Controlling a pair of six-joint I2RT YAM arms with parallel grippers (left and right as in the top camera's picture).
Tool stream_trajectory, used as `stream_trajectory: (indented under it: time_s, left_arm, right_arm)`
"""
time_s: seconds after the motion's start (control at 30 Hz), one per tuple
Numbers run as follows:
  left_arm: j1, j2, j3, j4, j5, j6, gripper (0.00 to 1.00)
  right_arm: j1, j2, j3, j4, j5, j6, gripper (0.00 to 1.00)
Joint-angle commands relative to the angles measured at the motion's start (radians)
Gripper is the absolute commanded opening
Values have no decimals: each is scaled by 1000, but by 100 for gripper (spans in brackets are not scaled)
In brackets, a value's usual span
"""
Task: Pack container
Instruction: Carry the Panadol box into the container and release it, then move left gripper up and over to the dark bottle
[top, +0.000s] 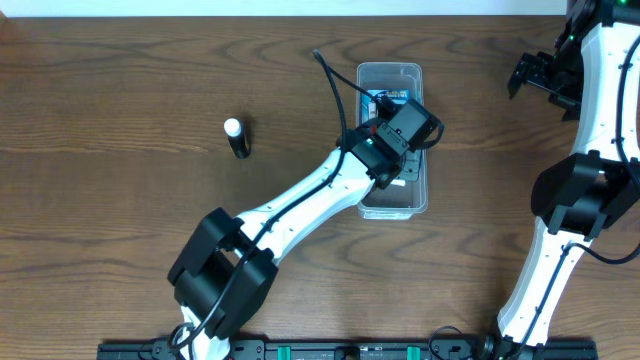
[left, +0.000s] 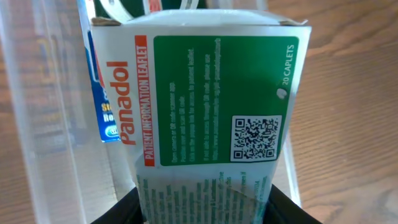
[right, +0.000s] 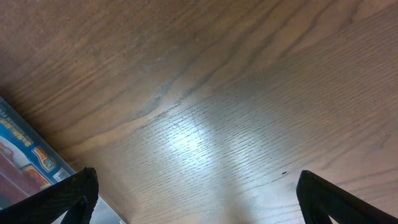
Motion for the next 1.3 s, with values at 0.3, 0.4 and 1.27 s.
stream_trajectory:
  time_s: [0.3,0.4,1.27]
  left_arm:
    - [-11,51,11,5,-4,-113,53]
    - [-16,51,11,4,-4,-112,53]
    - [51,-235,54,-174,-5,127,61]
  right_arm:
    - [-2,2,-3,-1,0,-11,99]
    - [-2,2,-3,-1,0,-11,99]
    - [-2,2,-3,-1,0,-11,99]
